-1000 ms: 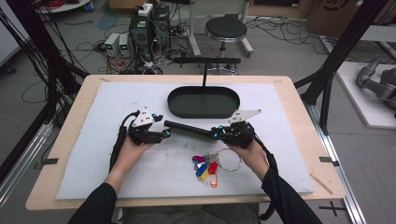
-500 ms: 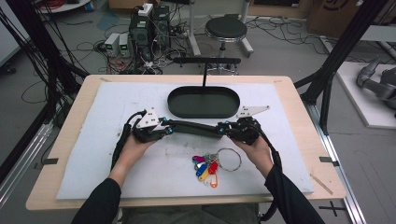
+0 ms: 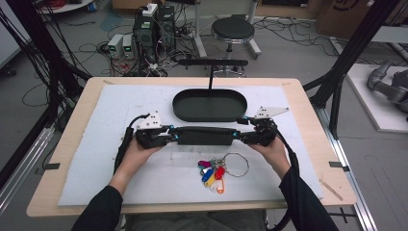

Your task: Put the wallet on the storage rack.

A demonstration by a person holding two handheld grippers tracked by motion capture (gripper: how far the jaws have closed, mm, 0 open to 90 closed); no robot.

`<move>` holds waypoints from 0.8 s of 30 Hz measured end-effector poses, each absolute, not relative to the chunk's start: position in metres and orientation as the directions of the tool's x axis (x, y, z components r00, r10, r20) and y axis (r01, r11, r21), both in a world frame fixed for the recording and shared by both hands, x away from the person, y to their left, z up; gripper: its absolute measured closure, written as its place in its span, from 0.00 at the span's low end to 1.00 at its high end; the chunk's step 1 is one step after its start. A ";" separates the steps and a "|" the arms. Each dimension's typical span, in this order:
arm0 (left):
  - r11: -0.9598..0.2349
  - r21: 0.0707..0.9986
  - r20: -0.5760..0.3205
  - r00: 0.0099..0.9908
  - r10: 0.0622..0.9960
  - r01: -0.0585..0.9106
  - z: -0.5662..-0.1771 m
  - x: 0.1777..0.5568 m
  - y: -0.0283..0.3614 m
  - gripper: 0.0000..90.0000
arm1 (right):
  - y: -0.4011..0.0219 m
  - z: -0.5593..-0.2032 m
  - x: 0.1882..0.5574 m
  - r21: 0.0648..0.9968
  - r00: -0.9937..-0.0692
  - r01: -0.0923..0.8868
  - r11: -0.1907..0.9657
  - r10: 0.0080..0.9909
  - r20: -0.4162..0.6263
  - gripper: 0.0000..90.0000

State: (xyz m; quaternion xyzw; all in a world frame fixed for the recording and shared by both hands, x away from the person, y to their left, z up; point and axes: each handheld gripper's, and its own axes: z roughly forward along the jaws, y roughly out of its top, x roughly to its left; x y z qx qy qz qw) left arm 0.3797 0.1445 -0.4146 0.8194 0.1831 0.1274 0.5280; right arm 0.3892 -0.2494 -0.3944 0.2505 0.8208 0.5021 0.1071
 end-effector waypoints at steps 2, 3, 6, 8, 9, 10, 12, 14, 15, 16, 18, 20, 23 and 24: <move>-0.362 0.914 -0.011 0.903 0.430 0.184 -0.414 0.379 0.146 0.86 | -0.251 -0.396 0.390 0.874 -0.865 0.295 0.385 0.496 0.073 0.35; -0.354 0.917 -0.017 0.904 0.428 0.185 -0.413 0.378 0.146 0.86 | -0.251 -0.398 0.391 0.872 -0.877 0.293 0.393 0.474 0.081 0.35; -0.346 0.921 -0.023 0.910 0.413 0.181 -0.413 0.376 0.147 0.86 | -0.244 -0.403 0.392 0.854 -0.887 0.287 0.435 0.456 0.066 0.36; -0.337 0.923 -0.040 0.917 0.397 0.186 -0.412 0.374 0.148 0.86 | -0.237 -0.406 0.392 0.838 -0.900 0.283 0.466 0.432 0.064 0.44; -0.335 0.923 -0.044 0.919 0.393 0.188 -0.412 0.373 0.148 0.86 | -0.234 -0.407 0.391 0.833 -0.904 0.280 0.477 0.423 0.062 0.52; -0.341 0.922 -0.040 0.920 0.390 0.185 -0.412 0.373 0.149 0.86 | -0.231 -0.408 0.390 0.828 -0.913 0.259 0.497 0.406 0.042 0.59; -0.347 0.920 -0.033 0.921 0.389 0.179 -0.414 0.373 0.152 0.86 | -0.229 -0.408 0.388 0.821 -0.924 0.249 0.513 0.379 0.044 0.71; -0.333 0.925 -0.042 0.918 0.395 0.185 -0.417 0.372 0.154 0.84 | -0.229 -0.409 0.387 0.818 -0.939 0.230 0.526 0.342 0.044 0.80; -0.328 0.926 -0.044 0.918 0.394 0.185 -0.419 0.372 0.155 0.82 | -0.228 -0.408 0.387 0.819 -0.942 0.227 0.527 0.333 0.047 0.82; -0.314 0.931 -0.054 0.918 0.393 0.189 -0.420 0.372 0.156 0.78 | -0.228 -0.407 0.386 0.822 -0.949 0.214 0.527 0.311 0.048 0.83; -0.291 0.936 -0.072 0.918 0.390 0.197 -0.421 0.373 0.156 0.66 | -0.228 -0.406 0.384 0.823 -0.956 0.197 0.532 0.292 0.040 0.84; -0.280 0.940 -0.072 0.914 0.399 0.196 -0.421 0.373 0.155 0.53 | -0.228 -0.404 0.382 0.828 -0.961 0.181 0.532 0.276 0.033 0.84; -0.270 0.944 -0.080 0.924 0.375 0.192 -0.422 0.374 0.155 0.44 | -0.231 -0.399 0.379 0.852 -0.972 0.162 0.498 0.228 0.052 0.84; -0.272 0.944 -0.076 0.929 0.363 0.184 -0.422 0.373 0.155 0.44 | -0.232 -0.397 0.378 0.859 -0.973 0.158 0.486 0.224 0.052 0.84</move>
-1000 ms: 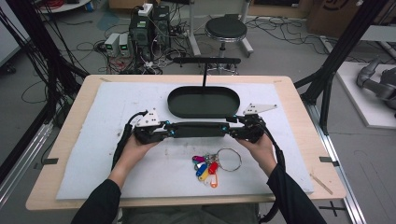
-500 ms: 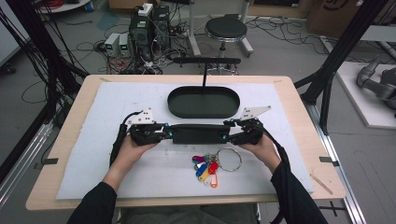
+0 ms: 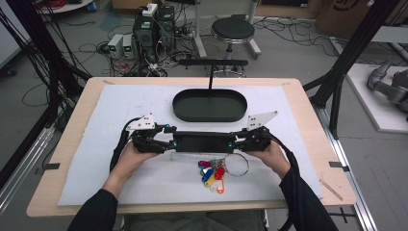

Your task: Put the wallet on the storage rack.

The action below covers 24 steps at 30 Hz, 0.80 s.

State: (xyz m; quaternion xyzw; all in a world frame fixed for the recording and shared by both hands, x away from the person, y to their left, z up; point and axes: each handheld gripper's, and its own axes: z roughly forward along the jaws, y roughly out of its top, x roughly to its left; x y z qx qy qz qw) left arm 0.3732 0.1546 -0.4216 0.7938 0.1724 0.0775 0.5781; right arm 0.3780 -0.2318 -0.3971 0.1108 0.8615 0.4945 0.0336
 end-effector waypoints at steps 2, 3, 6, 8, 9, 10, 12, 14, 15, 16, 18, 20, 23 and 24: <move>-0.255 0.951 -0.086 0.941 0.328 0.176 -0.421 0.371 0.153 0.47 | -0.236 -0.393 0.376 0.877 -0.976 0.148 0.457 0.211 0.055 0.84; -0.255 0.951 -0.086 0.941 0.328 0.176 -0.421 0.371 0.153 0.49 | -0.238 -0.392 0.377 0.882 -0.977 0.152 0.447 0.204 0.064 0.84; -0.239 0.966 -0.038 0.964 0.264 0.103 -0.416 0.365 0.148 0.55 | -0.240 -0.390 0.377 0.878 -0.981 0.152 0.453 0.181 0.076 0.84; -0.258 0.962 -0.024 0.972 0.235 0.086 -0.415 0.364 0.145 0.64 | -0.239 -0.389 0.376 0.869 -0.983 0.145 0.473 0.172 0.070 0.84; -0.266 0.960 -0.022 0.973 0.231 0.085 -0.415 0.363 0.145 0.70 | -0.238 -0.389 0.376 0.869 -0.982 0.144 0.473 0.174 0.069 0.84; -0.274 0.958 -0.015 0.973 0.230 0.080 -0.415 0.363 0.144 0.73 | -0.238 -0.388 0.376 0.870 -0.982 0.144 0.472 0.175 0.068 0.84; -0.274 0.959 -0.014 0.973 0.232 0.080 -0.414 0.363 0.144 0.78 | -0.238 -0.388 0.376 0.870 -0.981 0.144 0.471 0.180 0.065 0.84; -0.271 0.960 -0.007 0.971 0.241 0.074 -0.412 0.362 0.144 0.80 | -0.238 -0.388 0.377 0.871 -0.980 0.153 0.467 0.186 0.072 0.84; -0.267 0.961 0.001 0.970 0.244 0.067 -0.412 0.361 0.143 0.81 | -0.238 -0.388 0.377 0.874 -0.979 0.150 0.462 0.191 0.067 0.83; -0.261 0.963 0.002 0.969 0.247 0.064 -0.410 0.361 0.143 0.81 | -0.239 -0.388 0.377 0.876 -0.978 0.153 0.458 0.196 0.068 0.83; -0.257 0.964 -0.003 0.966 0.258 0.072 -0.408 0.361 0.141 0.82 | -0.240 -0.386 0.376 0.882 -0.975 0.149 0.447 0.215 0.056 0.78; -0.244 0.968 0.007 0.964 0.267 0.061 -0.406 0.361 0.137 0.83 | -0.243 -0.384 0.376 0.888 -0.971 0.141 0.439 0.238 0.036 0.75; -0.249 0.966 0.008 0.961 0.276 0.064 -0.402 0.363 0.131 0.83 | -0.253 -0.378 0.375 0.908 -0.960 0.132 0.397 0.281 0.017 0.69; -0.252 0.966 0.019 0.959 0.283 0.055 -0.401 0.364 0.129 0.83 | -0.256 -0.376 0.375 0.913 -0.956 0.134 0.385 0.294 0.016 0.68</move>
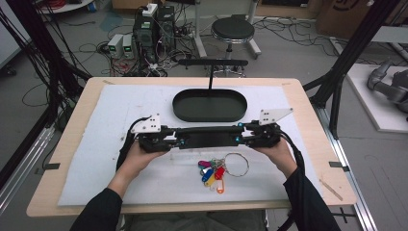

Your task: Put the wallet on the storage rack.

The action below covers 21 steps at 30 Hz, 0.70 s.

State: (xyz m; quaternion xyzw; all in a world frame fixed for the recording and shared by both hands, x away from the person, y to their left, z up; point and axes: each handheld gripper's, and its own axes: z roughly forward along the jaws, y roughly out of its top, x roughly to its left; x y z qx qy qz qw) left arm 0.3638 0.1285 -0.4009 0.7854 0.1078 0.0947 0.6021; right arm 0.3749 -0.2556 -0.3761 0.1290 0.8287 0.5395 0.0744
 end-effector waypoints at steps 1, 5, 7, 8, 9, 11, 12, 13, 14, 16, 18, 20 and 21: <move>-0.245 0.968 0.018 0.957 0.289 0.055 -0.399 0.365 0.126 0.83 | -0.260 -0.374 0.374 0.920 -0.950 0.137 0.368 0.311 0.017 0.68; -0.237 0.970 0.031 0.938 0.344 0.055 -0.395 0.370 0.123 0.83 | -0.279 -0.366 0.372 0.950 -0.911 0.130 0.283 0.412 0.002 0.62; -0.233 0.971 0.036 0.924 0.382 0.058 -0.394 0.373 0.123 0.83 | -0.290 -0.362 0.371 0.963 -0.870 0.130 0.237 0.492 -0.003 0.59; -0.229 0.971 0.035 0.915 0.401 0.063 -0.393 0.375 0.123 0.83 | -0.295 -0.361 0.370 0.968 -0.845 0.133 0.212 0.535 -0.001 0.58; -0.226 0.972 0.038 0.906 0.422 0.064 -0.392 0.378 0.124 0.83 | -0.300 -0.360 0.369 0.973 -0.819 0.129 0.192 0.574 -0.005 0.59; -0.219 0.973 0.036 0.891 0.453 0.072 -0.391 0.381 0.124 0.83 | -0.310 -0.359 0.367 0.979 -0.768 0.124 0.162 0.641 -0.009 0.59; -0.216 0.974 0.041 0.881 0.471 0.070 -0.390 0.383 0.123 0.83 | -0.314 -0.359 0.367 0.980 -0.744 0.130 0.151 0.668 -0.004 0.58; -0.215 0.974 0.047 0.873 0.486 0.067 -0.389 0.385 0.123 0.83 | -0.317 -0.358 0.366 0.981 -0.720 0.135 0.137 0.694 0.002 0.56; -0.213 0.975 0.049 0.865 0.499 0.067 -0.388 0.387 0.122 0.83 | -0.321 -0.358 0.366 0.983 -0.690 0.135 0.121 0.724 0.006 0.54; -0.207 0.975 0.043 0.855 0.517 0.076 -0.386 0.391 0.120 0.83 | -0.326 -0.359 0.365 0.987 -0.643 0.136 0.090 0.765 0.019 0.53; -0.206 0.976 0.050 0.844 0.534 0.072 -0.384 0.395 0.118 0.83 | -0.333 -0.360 0.365 0.988 -0.607 0.145 0.062 0.793 0.040 0.51; -0.202 0.977 0.052 0.835 0.547 0.072 -0.383 0.399 0.115 0.83 | -0.337 -0.361 0.365 0.987 -0.581 0.151 0.050 0.812 0.047 0.50; -0.197 0.977 0.045 0.834 0.550 0.077 -0.383 0.401 0.114 0.83 | -0.338 -0.362 0.365 0.987 -0.566 0.157 0.046 0.823 0.051 0.50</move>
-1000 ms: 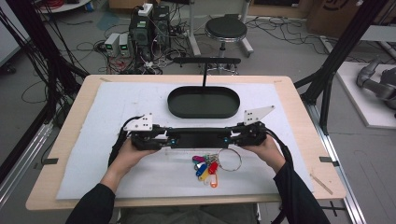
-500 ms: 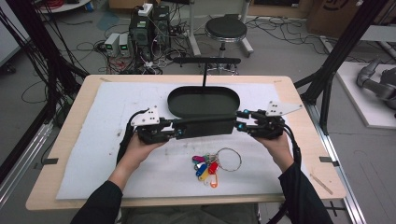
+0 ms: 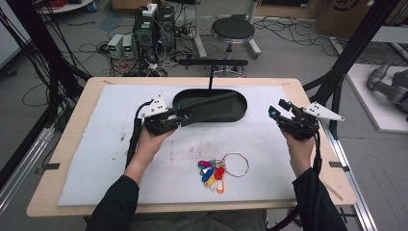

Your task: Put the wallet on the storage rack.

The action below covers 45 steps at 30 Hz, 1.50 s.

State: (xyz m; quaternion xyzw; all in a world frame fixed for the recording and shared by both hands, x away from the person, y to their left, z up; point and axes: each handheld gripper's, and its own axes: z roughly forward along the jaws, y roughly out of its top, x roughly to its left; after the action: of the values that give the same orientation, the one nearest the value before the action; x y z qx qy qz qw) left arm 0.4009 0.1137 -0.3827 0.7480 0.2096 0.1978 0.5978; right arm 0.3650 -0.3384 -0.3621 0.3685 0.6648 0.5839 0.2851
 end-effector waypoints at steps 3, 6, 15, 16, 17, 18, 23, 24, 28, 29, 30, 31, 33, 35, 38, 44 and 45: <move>-0.200 0.976 0.045 0.826 0.561 0.083 -0.382 0.407 0.110 0.83 | -0.341 -0.363 0.365 0.987 -0.548 0.160 0.036 0.834 0.059 0.49; -0.201 0.975 0.043 0.816 0.577 0.090 -0.381 0.413 0.107 0.83 | -0.343 -0.363 0.365 0.988 -0.535 0.153 0.033 0.843 0.055 0.49; -0.205 0.974 0.045 0.795 0.604 0.101 -0.384 0.436 0.094 0.83 | -0.342 -0.365 0.366 0.987 -0.523 0.155 0.036 0.851 0.051 0.49; -0.205 0.974 0.045 0.795 0.604 0.101 -0.384 0.436 0.094 0.83 | -0.342 -0.365 0.366 0.987 -0.523 0.155 0.036 0.851 0.051 0.49; -0.205 0.974 0.045 0.795 0.605 0.100 -0.386 0.441 0.091 0.83 | -0.342 -0.365 0.366 0.987 -0.521 0.154 0.041 0.852 0.046 0.49; -0.202 0.974 0.044 0.794 0.606 0.100 -0.387 0.443 0.090 0.83 | -0.342 -0.365 0.366 0.987 -0.521 0.153 0.039 0.852 0.047 0.49; -0.188 0.977 0.040 0.788 0.615 0.097 -0.390 0.451 0.085 0.83 | -0.342 -0.366 0.367 0.987 -0.520 0.153 0.040 0.853 0.046 0.49; -0.185 0.978 0.034 0.787 0.616 0.102 -0.391 0.455 0.083 0.83 | -0.342 -0.366 0.367 0.987 -0.519 0.155 0.041 0.854 0.046 0.48; -0.201 0.974 0.045 0.785 0.618 0.103 -0.395 0.461 0.079 0.83 | -0.342 -0.367 0.368 0.987 -0.519 0.155 0.039 0.854 0.048 0.48; -0.201 0.974 0.045 0.784 0.619 0.103 -0.396 0.462 0.078 0.83 | -0.342 -0.367 0.368 0.987 -0.518 0.153 0.040 0.854 0.046 0.48; -0.205 0.973 0.050 0.783 0.620 0.101 -0.398 0.464 0.078 0.83 | -0.342 -0.367 0.368 0.987 -0.517 0.156 0.039 0.854 0.048 0.48; -0.202 0.974 0.047 0.783 0.620 0.102 -0.399 0.464 0.077 0.83 | -0.342 -0.367 0.368 0.987 -0.517 0.157 0.039 0.855 0.049 0.48; -0.204 0.973 0.045 0.783 0.621 0.105 -0.403 0.467 0.077 0.83 | -0.343 -0.367 0.368 0.987 -0.516 0.158 0.036 0.855 0.051 0.48; -0.204 0.973 0.044 0.779 0.625 0.108 -0.406 0.469 0.076 0.83 | -0.343 -0.367 0.368 0.987 -0.516 0.157 0.037 0.855 0.050 0.48; -0.198 0.973 0.036 0.775 0.631 0.116 -0.411 0.472 0.076 0.83 | -0.343 -0.368 0.369 0.987 -0.519 0.154 0.038 0.853 0.049 0.48; -0.180 0.976 0.024 0.768 0.640 0.119 -0.418 0.477 0.076 0.83 | -0.342 -0.368 0.369 0.987 -0.515 0.156 0.037 0.856 0.049 0.48; -0.180 0.976 0.025 0.769 0.639 0.118 -0.419 0.478 0.076 0.83 | -0.343 -0.368 0.369 0.987 -0.515 0.155 0.037 0.856 0.049 0.48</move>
State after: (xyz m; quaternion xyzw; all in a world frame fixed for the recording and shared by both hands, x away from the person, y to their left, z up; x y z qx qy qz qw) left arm 0.4775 0.0756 -0.4185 0.7354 0.2576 0.2222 0.5861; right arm 0.3690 -0.3426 -0.3676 0.3873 0.6525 0.5759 0.3043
